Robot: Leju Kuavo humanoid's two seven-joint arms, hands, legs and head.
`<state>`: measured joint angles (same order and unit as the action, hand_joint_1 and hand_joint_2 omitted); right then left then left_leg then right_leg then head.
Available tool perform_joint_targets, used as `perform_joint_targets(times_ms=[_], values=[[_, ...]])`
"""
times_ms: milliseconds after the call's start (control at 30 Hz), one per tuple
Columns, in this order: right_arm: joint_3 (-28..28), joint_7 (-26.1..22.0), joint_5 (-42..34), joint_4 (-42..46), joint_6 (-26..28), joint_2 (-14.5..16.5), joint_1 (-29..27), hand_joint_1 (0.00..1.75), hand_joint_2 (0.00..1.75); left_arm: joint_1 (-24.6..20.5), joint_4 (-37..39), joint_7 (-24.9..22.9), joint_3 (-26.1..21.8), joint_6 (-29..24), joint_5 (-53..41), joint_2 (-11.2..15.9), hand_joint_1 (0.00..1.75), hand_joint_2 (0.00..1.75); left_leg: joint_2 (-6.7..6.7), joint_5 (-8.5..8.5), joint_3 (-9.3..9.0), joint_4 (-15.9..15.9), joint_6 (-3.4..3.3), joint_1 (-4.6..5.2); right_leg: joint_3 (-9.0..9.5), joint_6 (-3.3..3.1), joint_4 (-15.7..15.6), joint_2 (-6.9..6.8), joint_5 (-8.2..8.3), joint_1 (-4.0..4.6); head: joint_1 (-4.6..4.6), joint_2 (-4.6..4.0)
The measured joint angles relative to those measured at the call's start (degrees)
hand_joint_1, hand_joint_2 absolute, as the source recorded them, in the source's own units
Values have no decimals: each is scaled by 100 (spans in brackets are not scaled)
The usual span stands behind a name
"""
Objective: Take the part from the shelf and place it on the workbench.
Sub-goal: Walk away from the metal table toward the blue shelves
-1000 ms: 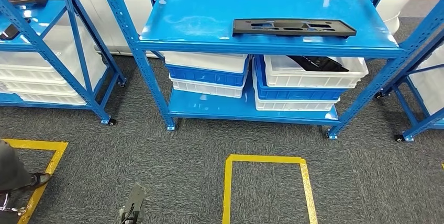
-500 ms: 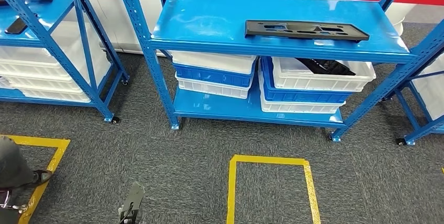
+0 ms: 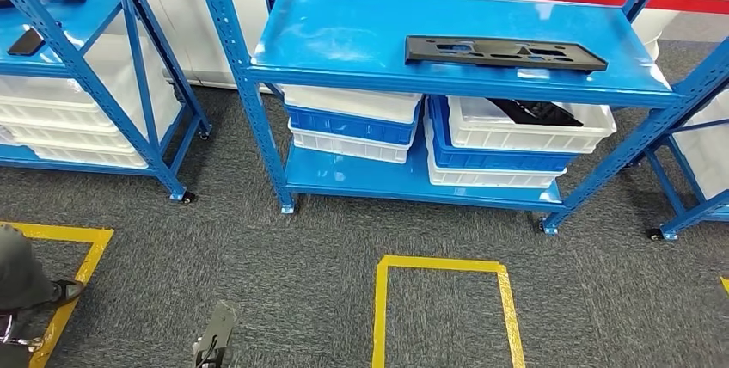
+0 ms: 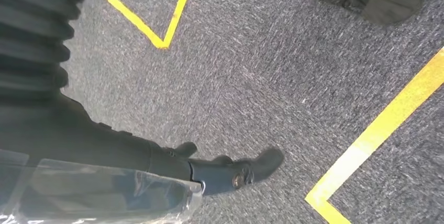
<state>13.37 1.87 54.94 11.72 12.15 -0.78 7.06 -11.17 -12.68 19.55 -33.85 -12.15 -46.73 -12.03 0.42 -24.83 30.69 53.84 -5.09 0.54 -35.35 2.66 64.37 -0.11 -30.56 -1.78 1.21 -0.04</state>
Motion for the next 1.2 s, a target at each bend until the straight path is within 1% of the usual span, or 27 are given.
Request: perform_joint_targets(times_ms=[33, 67, 100, 133, 167, 200, 233, 267, 300, 333, 400, 467, 533, 567, 600, 633, 700, 733, 800, 867, 933, 967, 1033, 1067, 1100, 1133, 1200], values=[[9, -7, 6, 0, 0, -2, -13, 0, 0, 17, 1, 13, -1, 0, 2, 1, 0, 0, 17, -3, 2, 2, 3, 0, -212, -21, 406, 1, -139, 0, -2, 0], [17, -10, 11, 0, 0, -4, -30, 0, 0, 33, 1, 19, 0, 0, 2, 1, 0, 0, 32, -10, 3, 8, 12, -1, -356, -9, 671, 1, -203, -3, 0, 0], [25, -11, 15, 0, 0, -8, -45, 0, 0, 45, 1, 22, 1, 1, 3, 0, 0, 0, 44, -23, 4, 21, 30, -9, -391, 32, 723, -1, -173, -10, 0, 0], [30, -12, 19, 0, 0, -11, -54, 0, 0, 52, 1, 23, 1, 1, 3, -1, 0, 0, 55, -43, 4, 46, 61, -26, -301, 93, 530, -9, -51, -25, 0, 0], [36, -12, 23, 0, 0, -15, -54, 0, 0, 55, 1, 23, 1, 2, 4, -1, 0, 0, 68, -78, 7, 96, 108, -47, -107, 165, 139, -50, 126, -49, -1, 0], [44, -12, 28, 0, -1, -10, -45, 0, 0, 55, 1, 23, 1, 2, 4, 4, 0, 0, 85, -126, 19, 163, 170, -56, 73, 207, -219, -104, 257, -59, -8, 0], [52, -12, 34, 1, -1, -3, -33, 0, 0, 56, 1, 23, 2, 2, 4, 9, 0, 0, 103, -185, 37, 245, 230, -57, 217, 204, -496, -129, 347, -63, -10, 0], [60, -12, 39, 1, -1, 4, -24, 0, 0, 56, 1, 23, 2, 1, 4, 14, 0, 0, 122, -233, 56, 316, 278, -52, 291, 168, -642, -143, 382, -62, -11, 0], [66, -12, 43, 2, -1, 10, -16, 0, 0, 58, 1, 23, 3, 0, 5, 19, 0, 0, 140, -263, 73, 359, 308, -45, 284, 107, -636, -119, 365, -46, -10, 0], [69, -11, 44, 2, 0, 10, -15, 0, 0, 60, 1, 23, 4, -1, 6, 21, 0, 0, 156, -277, 82, 384, 320, -54, 276, 52, -628, -72, 369, -41, -4, 0], [72, -11, 45, 2, 0, 10, -19, 0, 0, 63, 1, 23, 5, 0, 8, 28, 0, 0, 148, -343, 108, 456, 356, -96, 260, -13, -610, -14, 376, -40, -1, 0], [74, -11, 46, 2, 0, 9, -19, 0, 0, 64, 1, 23, 6, 0, 9, 32, 0, 0, 79, -632, 298, 895, 416, -125, 259, -61, -614, 46, 388, -42, 3, 0], [75, -10, 46, 2, 0, 8, -23, 0, 0, 74, 1, 23, 6, 0, 9, 31, 0, 0, 27, -984, 660, 1646, 448, -127, 251, -82, -613, 106, 392, -20, 6, 0], [75, -10, 46, 2, 0, 8, -29, 0, 0, 84, 1, 23, 6, 0, 9, 31, 0, 0, 19, -1053, 806, 1918, 440, -125, 250, -84, -613, 143, 391, -2, 7, 0], [75, -10, 47, 2, 0, 8, -34, 0, 0, 95, 1, 23, 6, 0, 10, 30, 0, 0, 10, -1012, 869, 2000, 409, -118, 251, -85, -613, 187, 391, 21, 6, 0], [75, -10, 48, 2, 0, 8, -36, 0, 0, 104, 1, 23, 6, 0, 10, 30, 0, 0, -11, -864, 822, 1857, 355, -106, 255, -87, -613, 238, 393, 47, 5, 0], [75, -10, 52, 2, -1, 19, -31, 0, 0, 108, 0, 26, 6, -1, 12, 38, 0, 0, -159, -450, 496, 1120, 169, -54, 263, -97, -619, 344, 400, 80, -1, 0], [76, -11, 54, 3, -1, 23, -25, 0, 0, 108, -1, 29, 8, -3, 16, 48, 0, 0, -236, -312, 342, 786, 78, -26, 262, -105, -626, 392, 408, 94, -19, -1], [78, -14, 59, 5, -2, 49, -20, 0, 0, 108, 0, 38, 13, -10, 28, 68, 0, 0, -328, -238, 201, 478, -35, 32, 245, -102, -647, 463, 427, 67, -39, -1], [80, -15, 67, 6, -2, 57, -28, 0, 0, 106, 1, 43, 25, -15, 40, 62, 0, 0, -255, -194, 153, 371, -57, 44, 230, -61, -690, 507, 456, 71, -34, 0], [82, -14, 75, 6, -1, 52, -33, 0, 0, 102, 1, 45, 35, -16, 48, 48, 0, 0, -154, -99, 54, 168, -57, 15, 154, -43, -572, 380, 383, 106, -44, 0], [83, -14, 80, 6, -1, 45, -25, 0, 0, 103, 1, 46, 37, -16, 49, 43, 0, 0, -95, -56, 14, 80, -50, -2, 39, -54, -346, 276, 266, 120, -52, 0], [84, -14, 88, 7, -1, 29, -10, 0, 0, 115, 2, 46, 38, -16, 52, 38, 0, 0, 17, -40, 1, 44, -40, 10, -307, -70, 372, 123, -54, 98, -63, 0], [84, -14, 90, 7, -1, 19, -13, 0, 0, 121, 3, 46, 38, -15, 52, 34, 0, 0, 73, -44, 5, 48, -33, 13, -456, -47, 676, 98, -155, 83, -63, 0], [84, -14, 91, 7, -2, 11, -23, 0, 0, 125, 3, 46, 38, -15, 52, 30, 0, 0, 123, -52, 8, 55, -22, 14, -516, -1, 808, 82, -176, 66, -63, 0], [84, -14, 91, 7, -2, 4, -32, 0, 0, 125, 3, 46, 38, -15, 52, 27, 0, 0, 168, -64, 9, 67, -5, 10, -456, 63, 706, 60, -107, 50, -64, 0], [86, -14, 95, 7, -2, -11, -32, 0, 0, 124, 3, 46, 38, -15, 52, 22, 0, 0, 256, -112, 13, 135, 63, 3, -40, 181, -55, -80, 178, 17, -65, 0]])
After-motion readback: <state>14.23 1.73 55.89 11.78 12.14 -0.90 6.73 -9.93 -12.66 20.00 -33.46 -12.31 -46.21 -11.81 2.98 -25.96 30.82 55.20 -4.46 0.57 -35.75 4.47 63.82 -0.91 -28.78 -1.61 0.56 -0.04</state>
